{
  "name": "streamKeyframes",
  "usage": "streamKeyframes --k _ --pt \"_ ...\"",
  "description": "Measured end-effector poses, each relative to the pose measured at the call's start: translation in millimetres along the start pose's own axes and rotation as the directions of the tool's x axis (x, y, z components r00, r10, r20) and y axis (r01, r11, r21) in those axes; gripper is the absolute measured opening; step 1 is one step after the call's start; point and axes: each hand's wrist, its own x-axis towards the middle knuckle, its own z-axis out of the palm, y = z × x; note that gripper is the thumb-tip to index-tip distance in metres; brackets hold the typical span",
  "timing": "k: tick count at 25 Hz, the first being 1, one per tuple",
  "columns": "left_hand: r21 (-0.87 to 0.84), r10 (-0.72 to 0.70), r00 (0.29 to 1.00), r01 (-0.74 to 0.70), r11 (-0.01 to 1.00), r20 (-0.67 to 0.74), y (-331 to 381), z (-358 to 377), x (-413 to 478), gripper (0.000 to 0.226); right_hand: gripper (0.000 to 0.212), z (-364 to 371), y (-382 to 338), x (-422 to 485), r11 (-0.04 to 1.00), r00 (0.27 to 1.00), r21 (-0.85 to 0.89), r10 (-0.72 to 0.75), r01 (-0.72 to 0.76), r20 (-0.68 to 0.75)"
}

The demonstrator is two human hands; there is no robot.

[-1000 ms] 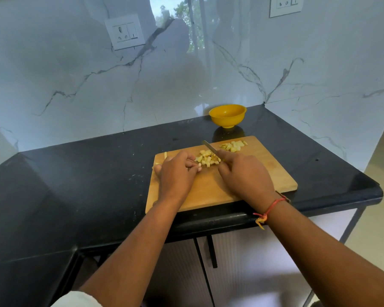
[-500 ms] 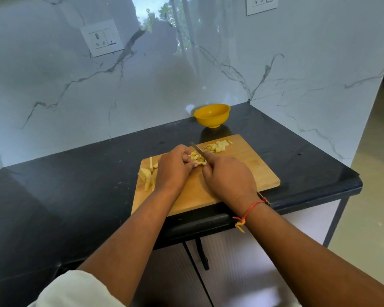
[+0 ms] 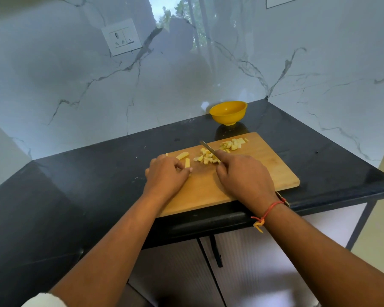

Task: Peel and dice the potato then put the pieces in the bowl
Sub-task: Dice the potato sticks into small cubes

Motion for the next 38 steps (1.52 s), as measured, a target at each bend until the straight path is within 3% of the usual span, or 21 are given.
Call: streamKeyframes --k 3,8,13,21,26,34,38 --pt "0.009 0.008 1.0 -0.008 1.0 0.009 6.8 1.7 -1.9 0.032 0.045 -0.5 0.2 -1.6 1.0 1.0 -0.004 -0.016 0.016 -0.006" --pt "-0.003 -0.007 0.994 0.007 1.0 -0.111 10.5 2.6 -7.7 0.014 0.044 -1.7 -0.1 -2.4 1.0 1.0 0.009 -0.028 0.028 -0.012" --pt "-0.061 -0.017 0.98 0.005 0.998 -0.196 11.2 2.4 -20.8 0.02 0.045 -2.3 -0.8 -2.8 1.0 1.0 0.014 -0.025 0.025 -0.008" --pt "0.011 0.062 0.996 -0.061 0.998 -0.069 10.9 2.4 -27.1 0.027 0.043 -12.5 -7.3 -3.2 1.0 0.999 0.011 0.004 -0.004 0.048" --pt "0.02 0.109 0.99 -0.108 0.994 -0.084 16.4 6.0 -18.2 0.024 0.046 -20.6 -18.6 -13.9 0.999 0.986 -0.052 0.004 0.005 0.167" --pt "-0.121 0.122 0.982 -0.14 0.983 -0.147 17.0 13.5 -16.3 0.012 0.048 -19.8 -26.7 -15.3 0.983 0.968 -0.182 0.009 0.038 0.251" --pt "-0.198 0.124 0.981 -0.153 0.968 -0.151 13.7 19.8 -14.0 0.009 0.049 -16.0 -28.3 -12.3 0.986 0.964 -0.165 0.025 0.02 0.264"
